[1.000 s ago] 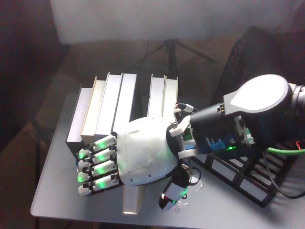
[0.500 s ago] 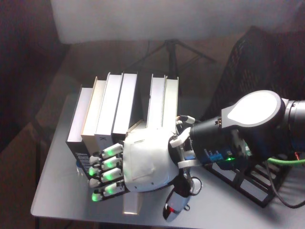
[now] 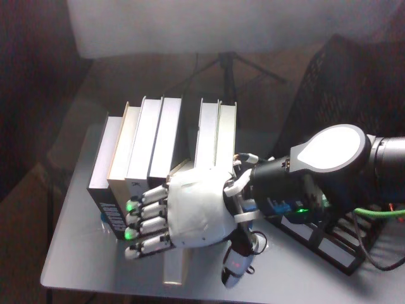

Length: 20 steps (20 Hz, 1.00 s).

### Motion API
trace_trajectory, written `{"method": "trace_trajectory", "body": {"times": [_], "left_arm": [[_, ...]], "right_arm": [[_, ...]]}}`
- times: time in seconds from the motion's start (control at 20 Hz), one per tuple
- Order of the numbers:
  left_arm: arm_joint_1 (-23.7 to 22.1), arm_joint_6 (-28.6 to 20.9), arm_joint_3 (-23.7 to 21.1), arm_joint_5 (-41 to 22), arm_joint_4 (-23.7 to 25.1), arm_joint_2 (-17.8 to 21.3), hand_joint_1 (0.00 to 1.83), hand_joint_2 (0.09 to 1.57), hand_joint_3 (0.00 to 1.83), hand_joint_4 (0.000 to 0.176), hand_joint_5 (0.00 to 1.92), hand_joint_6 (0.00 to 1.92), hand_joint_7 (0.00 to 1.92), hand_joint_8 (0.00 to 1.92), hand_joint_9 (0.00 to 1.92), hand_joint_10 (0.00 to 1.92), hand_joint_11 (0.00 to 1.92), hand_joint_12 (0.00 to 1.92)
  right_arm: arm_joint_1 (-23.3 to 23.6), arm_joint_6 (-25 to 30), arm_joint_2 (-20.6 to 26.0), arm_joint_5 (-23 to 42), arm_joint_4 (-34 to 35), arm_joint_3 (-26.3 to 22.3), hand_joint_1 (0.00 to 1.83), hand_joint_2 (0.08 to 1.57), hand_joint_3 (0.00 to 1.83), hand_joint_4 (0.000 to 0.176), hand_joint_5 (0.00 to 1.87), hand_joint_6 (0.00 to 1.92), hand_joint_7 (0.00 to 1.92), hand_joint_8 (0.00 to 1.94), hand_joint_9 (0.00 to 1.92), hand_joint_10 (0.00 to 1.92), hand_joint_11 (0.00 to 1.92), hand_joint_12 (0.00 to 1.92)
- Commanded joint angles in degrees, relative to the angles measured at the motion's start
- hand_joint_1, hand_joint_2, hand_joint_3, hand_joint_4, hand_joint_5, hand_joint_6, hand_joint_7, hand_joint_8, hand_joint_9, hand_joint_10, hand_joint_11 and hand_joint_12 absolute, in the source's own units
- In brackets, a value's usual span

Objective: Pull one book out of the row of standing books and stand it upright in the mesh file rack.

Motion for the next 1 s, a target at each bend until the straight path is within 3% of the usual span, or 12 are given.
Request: {"method": "trace_trajectory", "body": {"times": [0.0, 0.1, 0.15, 0.3, 0.35, 0.45, 0.5, 0.6, 0.65, 0.7, 0.8, 0.95], "left_arm": [[0.1, -0.3, 0.5, -7.0, -1.2, -0.1, 0.69, 1.40, 0.00, 0.000, 0.02, 0.00, 0.00, 0.00, 0.00, 0.00, 0.00, 0.00], [0.1, -0.3, 0.5, -7.0, -1.2, -0.2, 0.68, 1.40, 0.00, 0.000, 0.02, 0.00, 0.00, 0.00, 0.00, 0.00, 0.00, 0.00], [0.1, -0.3, 0.5, -7.0, -1.2, -0.2, 0.69, 1.41, 0.00, 0.006, 0.00, 0.00, 0.00, 0.00, 0.00, 0.00, 0.00, 0.00], [0.1, -0.4, 0.7, -7.3, -1.2, -0.2, 0.71, 1.40, 0.00, 0.007, 0.01, 0.00, 0.00, 0.00, 0.00, 0.00, 0.02, 0.01], [0.1, -0.5, 0.7, -7.4, -1.1, -0.2, 0.69, 1.39, 0.00, 0.020, 0.00, 0.00, 0.00, 0.00, 0.00, 0.00, 0.01, 0.00], [0.1, -0.6, 0.8, -7.4, -1.0, -0.2, 0.67, 1.40, 0.00, 0.019, 0.00, 0.00, 0.00, 0.00, 0.00, 0.00, 0.00, 0.00], [0.1, -0.6, 0.9, -7.4, -0.9, -0.2, 0.67, 1.40, 0.00, 0.018, 0.00, 0.00, 0.00, 0.00, 0.00, 0.00, 0.00, 0.00], [0.1, -0.7, 0.9, -7.5, -0.8, -0.2, 0.67, 1.39, 0.00, 0.017, 0.00, 0.00, 0.00, 0.00, 0.00, 0.00, 0.00, 0.00], [0.1, -0.7, 1.0, -7.5, -0.8, -0.2, 0.67, 1.40, 0.00, 0.010, 0.00, 0.00, 0.00, 0.00, 0.00, 0.00, 0.00, 0.00], [0.1, -0.7, 1.0, -7.5, -0.8, -0.2, 0.67, 1.40, 0.00, 0.028, 0.00, 0.00, 0.00, 0.00, 0.00, 0.00, 0.00, 0.00], [0.1, -0.7, 1.2, -7.5, -0.7, -0.2, 0.72, 1.40, 0.00, 0.027, 0.01, 0.00, 0.00, 0.00, 0.00, 0.00, 0.00, 0.00], [0.1, -0.7, 1.2, -7.6, -0.6, -0.2, 0.69, 1.40, 0.00, 0.028, 0.01, 0.00, 0.00, 0.00, 0.00, 0.00, 0.00, 0.00]], "right_arm": [[0.2, -0.4, 0.1, 0.7, 1.4, -0.2, 0.75, 0.89, 0.00, 0.045, 0.00, 0.00, 0.01, 0.00, 0.00, 0.00, 0.00, 0.00], [0.2, -1.0, -0.1, 0.1, 1.4, -0.1, 0.75, 0.83, 0.00, 0.040, 0.00, 0.00, 0.00, 0.00, 0.00, 0.00, 0.00, 0.00], [0.2, -1.6, -0.4, -0.4, 1.4, 0.0, 0.85, 0.85, 0.00, 0.026, 0.01, 0.00, 0.05, 0.02, 0.03, 0.01, 0.02, 0.01], [-0.5, -1.9, -1.7, -1.3, 1.4, 1.5, 0.77, 0.91, 0.00, 0.037, 0.00, 0.00, 0.02, 0.01, 0.00, 0.00, 0.00, 0.00], [-1.0, -1.9, -2.2, -1.8, 1.4, 1.9, 0.72, 0.87, 0.00, 0.021, 0.00, 0.00, 0.00, 0.00, 0.00, 0.00, 0.00, 0.00], [-1.6, -1.9, -3.0, -2.4, 1.3, 2.8, 0.77, 0.86, 0.00, 0.019, 0.00, 0.00, 0.02, 0.01, 0.00, 0.00, 0.00, 0.00], [-1.8, -1.9, -3.1, -2.8, 0.9, 3.0, 0.82, 0.88, 0.00, 0.009, 0.00, 0.00, 0.00, 0.00, 0.00, 0.00, 0.00, 0.00], [-2.3, -1.9, -3.3, -3.4, 0.3, 3.6, 0.83, 0.89, 0.00, 0.007, 0.00, 0.00, 0.00, 0.00, 0.00, 0.00, 0.00, 0.00], [-2.5, -1.9, -3.3, -3.6, 0.0, 3.7, 0.87, 0.89, 0.00, 0.021, 0.00, 0.00, 0.00, 0.00, 0.00, 0.00, 0.00, 0.00], [-2.8, -1.9, -3.3, -4.1, -0.7, 3.7, 0.97, 0.87, 0.00, 0.013, 0.00, 0.00, 0.00, 0.00, 0.00, 0.00, 0.00, 0.00], [-3.7, -1.8, -3.8, -5.2, -1.1, 4.3, 0.98, 0.87, 0.00, 0.000, 0.00, 0.00, 0.00, 0.00, 0.00, 0.00, 0.00, 0.00], [-4.7, -0.2, -4.8, -5.6, -2.8, 5.3, 0.96, 0.93, 0.00, 0.000, 0.00, 0.00, 0.00, 0.00, 0.00, 0.00, 0.00, 0.00]]}}
